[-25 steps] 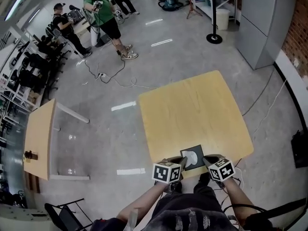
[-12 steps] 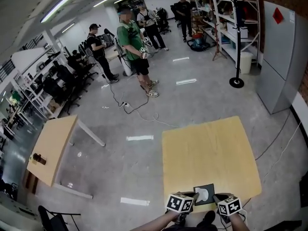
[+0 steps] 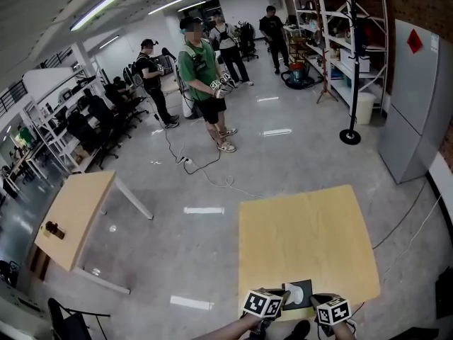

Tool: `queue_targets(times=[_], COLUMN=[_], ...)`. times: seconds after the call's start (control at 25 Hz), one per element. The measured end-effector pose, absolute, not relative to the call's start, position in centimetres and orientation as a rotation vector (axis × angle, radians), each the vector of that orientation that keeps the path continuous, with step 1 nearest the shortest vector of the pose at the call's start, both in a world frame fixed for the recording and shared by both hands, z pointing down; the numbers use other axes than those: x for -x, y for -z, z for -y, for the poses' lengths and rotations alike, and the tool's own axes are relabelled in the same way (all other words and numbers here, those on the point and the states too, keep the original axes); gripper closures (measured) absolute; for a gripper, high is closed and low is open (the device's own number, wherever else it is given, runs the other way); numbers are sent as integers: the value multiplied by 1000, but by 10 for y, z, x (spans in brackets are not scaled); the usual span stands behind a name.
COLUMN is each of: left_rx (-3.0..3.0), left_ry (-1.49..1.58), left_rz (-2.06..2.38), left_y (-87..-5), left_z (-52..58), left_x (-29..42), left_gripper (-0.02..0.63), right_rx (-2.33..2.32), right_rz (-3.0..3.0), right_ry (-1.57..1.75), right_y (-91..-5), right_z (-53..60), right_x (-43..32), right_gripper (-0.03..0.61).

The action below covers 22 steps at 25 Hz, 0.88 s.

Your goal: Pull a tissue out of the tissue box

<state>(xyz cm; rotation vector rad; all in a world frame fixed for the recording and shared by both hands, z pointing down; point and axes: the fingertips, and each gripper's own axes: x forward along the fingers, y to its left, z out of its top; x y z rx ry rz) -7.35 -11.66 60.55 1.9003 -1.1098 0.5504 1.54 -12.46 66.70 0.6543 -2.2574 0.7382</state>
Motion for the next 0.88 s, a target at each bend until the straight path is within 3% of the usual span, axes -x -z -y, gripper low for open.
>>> queue_targets(times=[0.88], left_rx=[-1903], left_ry=[-504], left_rz=[1109], left_y=[-599], left_z=[112], left_x=[88], left_gripper=[609], right_rx=[-679], right_rz=[2218], right_ry=[-698], right_y=[-661], right_z=[124], right_x=[-13], right_gripper=[578])
